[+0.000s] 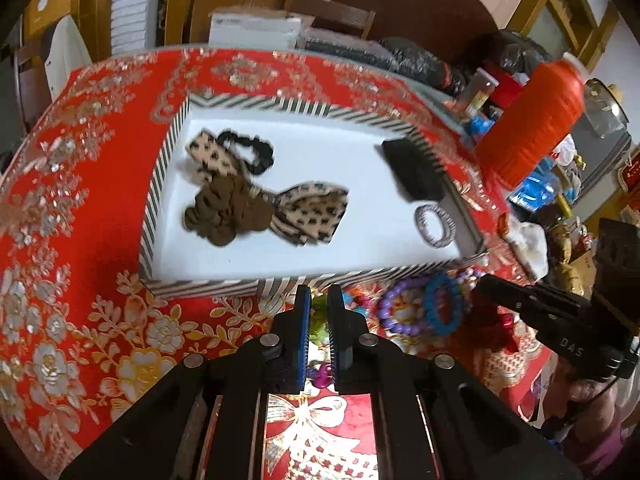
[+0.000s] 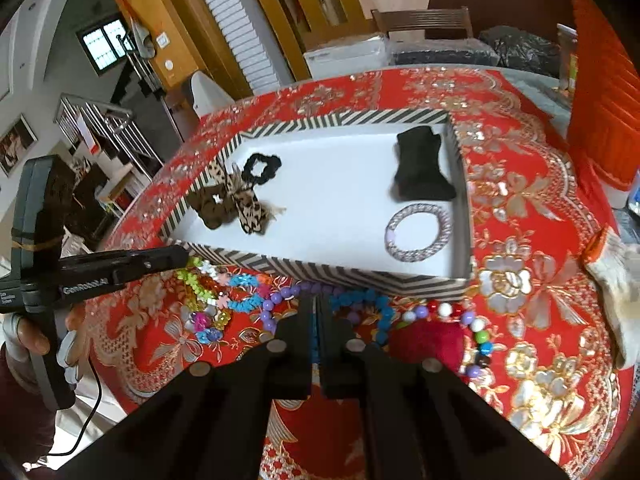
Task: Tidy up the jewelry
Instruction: 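Carry the beaded bracelet toward the tray with left gripper while right gripper grasps blue bracelet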
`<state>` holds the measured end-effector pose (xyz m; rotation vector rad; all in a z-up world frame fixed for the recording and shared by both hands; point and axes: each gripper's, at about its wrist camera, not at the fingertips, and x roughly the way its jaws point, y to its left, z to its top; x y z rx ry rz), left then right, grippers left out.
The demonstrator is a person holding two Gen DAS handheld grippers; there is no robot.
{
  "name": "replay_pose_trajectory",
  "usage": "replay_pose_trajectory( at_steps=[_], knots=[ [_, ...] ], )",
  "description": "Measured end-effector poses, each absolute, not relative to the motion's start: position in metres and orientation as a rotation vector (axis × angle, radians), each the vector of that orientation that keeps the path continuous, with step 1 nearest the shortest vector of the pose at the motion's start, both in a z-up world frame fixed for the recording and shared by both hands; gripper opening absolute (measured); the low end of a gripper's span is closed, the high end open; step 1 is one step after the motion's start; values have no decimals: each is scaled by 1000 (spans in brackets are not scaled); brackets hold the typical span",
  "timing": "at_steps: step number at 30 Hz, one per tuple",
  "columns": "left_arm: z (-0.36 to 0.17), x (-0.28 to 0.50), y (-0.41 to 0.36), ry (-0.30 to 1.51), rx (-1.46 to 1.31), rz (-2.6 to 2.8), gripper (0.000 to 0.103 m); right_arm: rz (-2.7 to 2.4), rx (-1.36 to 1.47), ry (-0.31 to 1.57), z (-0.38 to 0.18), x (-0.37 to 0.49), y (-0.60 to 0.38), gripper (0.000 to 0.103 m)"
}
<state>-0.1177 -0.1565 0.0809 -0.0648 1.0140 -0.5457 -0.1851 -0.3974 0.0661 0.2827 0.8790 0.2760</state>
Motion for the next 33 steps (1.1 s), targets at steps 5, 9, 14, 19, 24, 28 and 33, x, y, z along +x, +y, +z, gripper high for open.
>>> replay_pose_trajectory(
  at_steps=[5,9,14,19,24,28,33],
  knots=[
    [104,-125,-159,963,-62,-561,0,273,253,893,68,-187,-396,2],
    [115,-127,-161,941,-61,-566,0,268,175,972,52,-183,-374,23],
    [125,-131,-162,917,-54,-572,0,241,117,1014,35,-169,-355,26],
    [130,-130,-161,908,-60,-568,0,226,106,1018,31,-166,-356,12],
    [135,-129,-162,897,-59,-568,0,258,174,947,47,-178,-372,3],
    [143,-127,-162,882,-59,-563,0,285,256,879,73,-185,-390,3],
    [153,-124,-163,861,-57,-558,0,301,303,822,99,-187,-404,3]
  ],
)
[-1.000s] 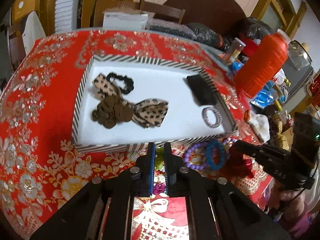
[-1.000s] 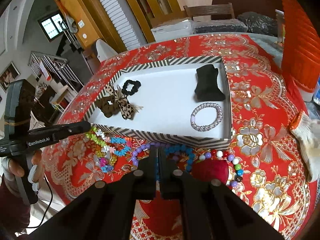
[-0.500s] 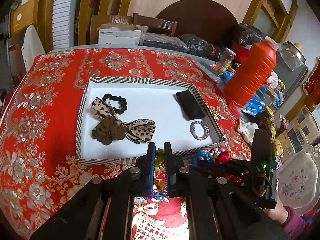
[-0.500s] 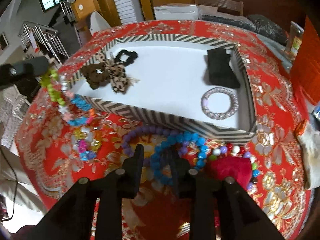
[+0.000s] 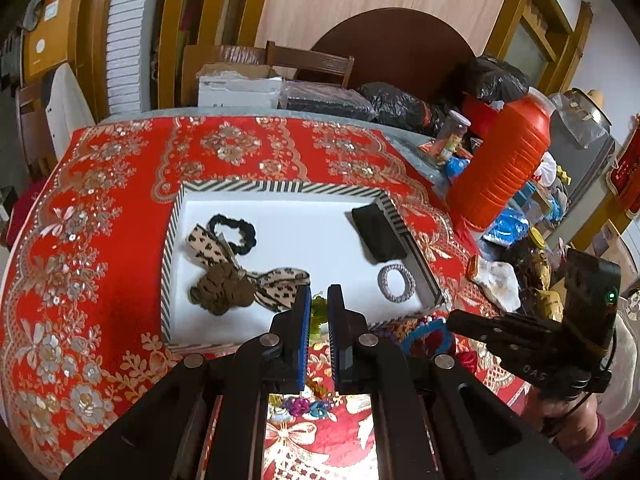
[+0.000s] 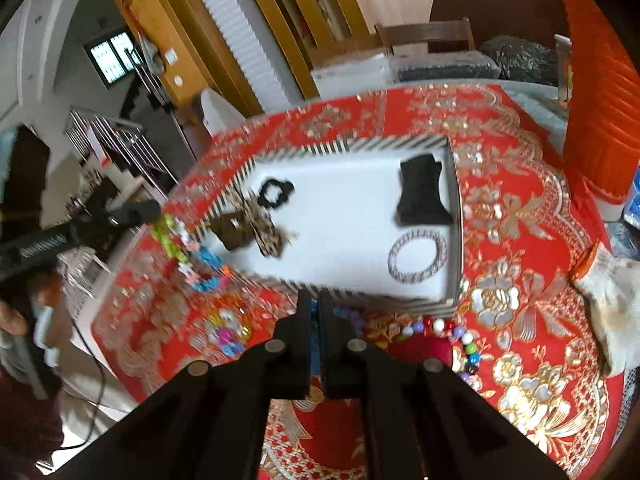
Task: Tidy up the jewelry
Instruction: 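Carry the beaded bracelet toward the tray with left gripper while right gripper grasps blue bracelet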
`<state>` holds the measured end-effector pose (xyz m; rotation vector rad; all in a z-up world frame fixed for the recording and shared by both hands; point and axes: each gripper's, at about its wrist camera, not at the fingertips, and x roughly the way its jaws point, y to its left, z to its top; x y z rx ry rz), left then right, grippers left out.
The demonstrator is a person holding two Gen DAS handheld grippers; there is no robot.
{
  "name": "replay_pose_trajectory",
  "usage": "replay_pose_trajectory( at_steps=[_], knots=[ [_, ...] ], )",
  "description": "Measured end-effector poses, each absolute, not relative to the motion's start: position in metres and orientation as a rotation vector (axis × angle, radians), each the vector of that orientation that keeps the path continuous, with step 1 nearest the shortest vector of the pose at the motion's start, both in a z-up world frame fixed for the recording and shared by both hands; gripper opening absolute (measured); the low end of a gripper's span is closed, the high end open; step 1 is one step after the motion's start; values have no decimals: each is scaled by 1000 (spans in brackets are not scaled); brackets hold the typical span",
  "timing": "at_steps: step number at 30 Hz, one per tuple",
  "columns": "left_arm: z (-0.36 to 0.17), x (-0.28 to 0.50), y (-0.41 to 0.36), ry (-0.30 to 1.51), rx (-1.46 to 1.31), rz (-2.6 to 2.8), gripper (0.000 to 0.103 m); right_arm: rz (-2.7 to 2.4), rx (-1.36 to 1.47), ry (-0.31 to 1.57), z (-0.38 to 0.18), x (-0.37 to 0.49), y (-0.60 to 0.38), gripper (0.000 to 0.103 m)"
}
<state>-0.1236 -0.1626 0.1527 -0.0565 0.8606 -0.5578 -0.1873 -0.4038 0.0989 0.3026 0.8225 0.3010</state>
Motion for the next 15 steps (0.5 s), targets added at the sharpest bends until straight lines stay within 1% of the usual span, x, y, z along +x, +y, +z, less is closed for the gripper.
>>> replay_pose_trajectory(
  at_steps=[8,15],
  knots=[
    [167,-114,-166,835,-53,-552,0,310,298,802,110,-184,-403,3],
    [176,-93,-174,810,-44,-529,1,312,284,762,130,-165,-401,3]
  ],
)
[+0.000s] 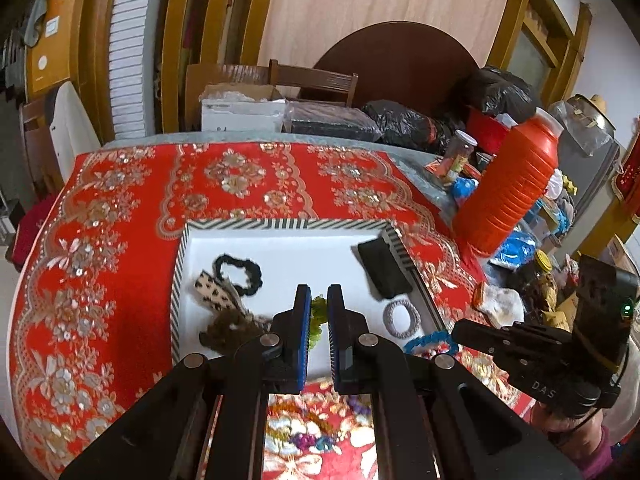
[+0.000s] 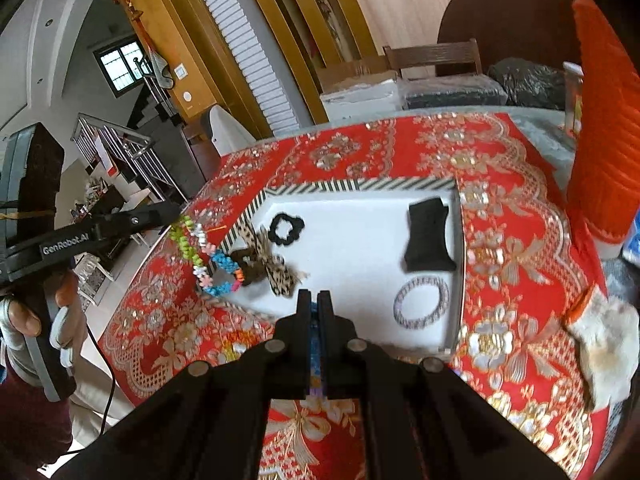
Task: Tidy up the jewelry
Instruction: 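Carry the beaded bracelet toward the tray with left gripper while right gripper grasps blue bracelet, then lower both bracelets into the tray and open both grippers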
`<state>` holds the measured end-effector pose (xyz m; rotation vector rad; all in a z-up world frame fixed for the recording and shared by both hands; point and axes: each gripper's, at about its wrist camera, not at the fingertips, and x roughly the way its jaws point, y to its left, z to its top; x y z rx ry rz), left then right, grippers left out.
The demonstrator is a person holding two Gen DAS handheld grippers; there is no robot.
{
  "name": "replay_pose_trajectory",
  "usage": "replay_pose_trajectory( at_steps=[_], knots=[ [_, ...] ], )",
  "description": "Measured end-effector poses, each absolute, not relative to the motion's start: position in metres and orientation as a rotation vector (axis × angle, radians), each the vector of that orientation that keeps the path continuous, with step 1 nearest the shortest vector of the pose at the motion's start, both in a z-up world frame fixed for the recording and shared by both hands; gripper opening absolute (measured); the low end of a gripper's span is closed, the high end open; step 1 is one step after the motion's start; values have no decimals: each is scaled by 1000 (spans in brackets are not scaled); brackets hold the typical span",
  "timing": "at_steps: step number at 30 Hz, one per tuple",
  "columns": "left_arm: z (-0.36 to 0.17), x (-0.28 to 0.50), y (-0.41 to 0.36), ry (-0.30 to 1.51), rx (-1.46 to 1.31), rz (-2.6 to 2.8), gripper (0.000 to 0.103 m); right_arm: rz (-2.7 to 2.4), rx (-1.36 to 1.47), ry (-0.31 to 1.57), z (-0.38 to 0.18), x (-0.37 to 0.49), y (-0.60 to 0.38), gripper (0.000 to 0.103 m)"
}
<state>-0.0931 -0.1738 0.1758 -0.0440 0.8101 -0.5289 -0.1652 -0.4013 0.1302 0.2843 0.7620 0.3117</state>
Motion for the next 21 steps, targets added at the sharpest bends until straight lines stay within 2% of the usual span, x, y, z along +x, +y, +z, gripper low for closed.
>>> replay_pose_trajectory(
  at_steps=[7,21],
  knots=[
    [171,-60,-191,811,-9,-489,1,291,266,767,133,-135,-399,3],
    [124,10,-231,885,13,-502,1,180,277,858,105,-63,-411,3]
  ],
)
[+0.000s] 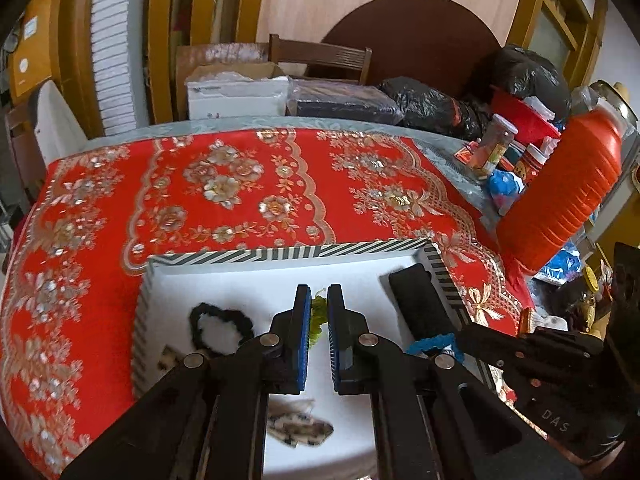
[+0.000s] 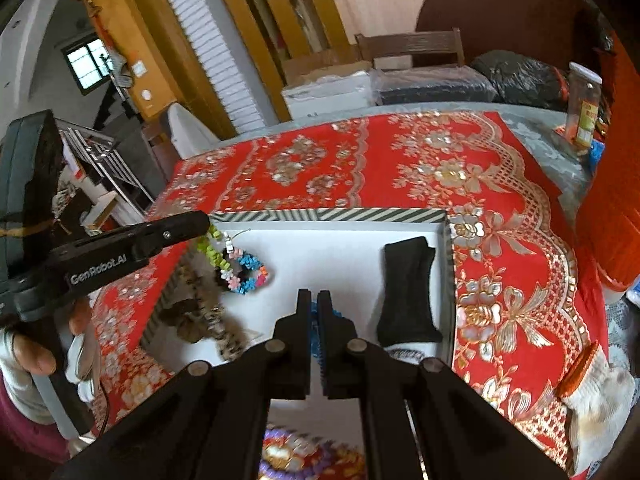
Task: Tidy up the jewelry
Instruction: 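Lower both bracelets into the tray and open both grippers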
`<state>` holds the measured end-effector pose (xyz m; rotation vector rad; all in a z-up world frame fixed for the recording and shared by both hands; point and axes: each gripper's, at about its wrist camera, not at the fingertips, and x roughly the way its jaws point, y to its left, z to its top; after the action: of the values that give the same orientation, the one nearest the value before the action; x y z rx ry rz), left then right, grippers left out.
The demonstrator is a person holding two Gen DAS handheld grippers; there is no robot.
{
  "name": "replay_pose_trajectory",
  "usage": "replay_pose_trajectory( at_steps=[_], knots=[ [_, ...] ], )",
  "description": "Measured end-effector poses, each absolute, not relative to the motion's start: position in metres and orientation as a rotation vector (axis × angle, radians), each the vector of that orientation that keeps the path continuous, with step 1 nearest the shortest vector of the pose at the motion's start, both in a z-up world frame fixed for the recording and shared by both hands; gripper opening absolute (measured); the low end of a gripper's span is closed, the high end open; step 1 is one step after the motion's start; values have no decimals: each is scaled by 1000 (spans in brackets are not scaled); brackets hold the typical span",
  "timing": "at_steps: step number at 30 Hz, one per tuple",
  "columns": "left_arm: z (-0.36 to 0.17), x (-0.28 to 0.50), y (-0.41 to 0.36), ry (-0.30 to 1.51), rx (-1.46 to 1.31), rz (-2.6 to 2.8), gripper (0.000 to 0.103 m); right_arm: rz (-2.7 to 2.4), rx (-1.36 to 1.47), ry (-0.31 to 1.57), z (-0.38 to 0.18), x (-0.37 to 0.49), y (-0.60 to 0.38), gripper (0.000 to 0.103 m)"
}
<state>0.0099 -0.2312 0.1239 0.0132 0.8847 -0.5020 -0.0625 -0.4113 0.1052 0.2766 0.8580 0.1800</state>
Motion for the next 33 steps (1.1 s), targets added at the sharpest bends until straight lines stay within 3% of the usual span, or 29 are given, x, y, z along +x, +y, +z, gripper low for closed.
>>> replay_pose_trajectory(
  at_steps=[25,27,29,33],
  knots=[
    [48,80,-185,992,-50,-318,1,146,310,1022,32,62,-382,3],
    [49,81,-185,997,-68,-340,4,145,331,1028,26,64,-385,3],
    [50,79,-186,999,-66,-346,14,143,364,1032,25,65,-389,5],
    [55,73,-189,989,-58,-350,19,137,380,1024,32,55,-394,15]
  ],
)
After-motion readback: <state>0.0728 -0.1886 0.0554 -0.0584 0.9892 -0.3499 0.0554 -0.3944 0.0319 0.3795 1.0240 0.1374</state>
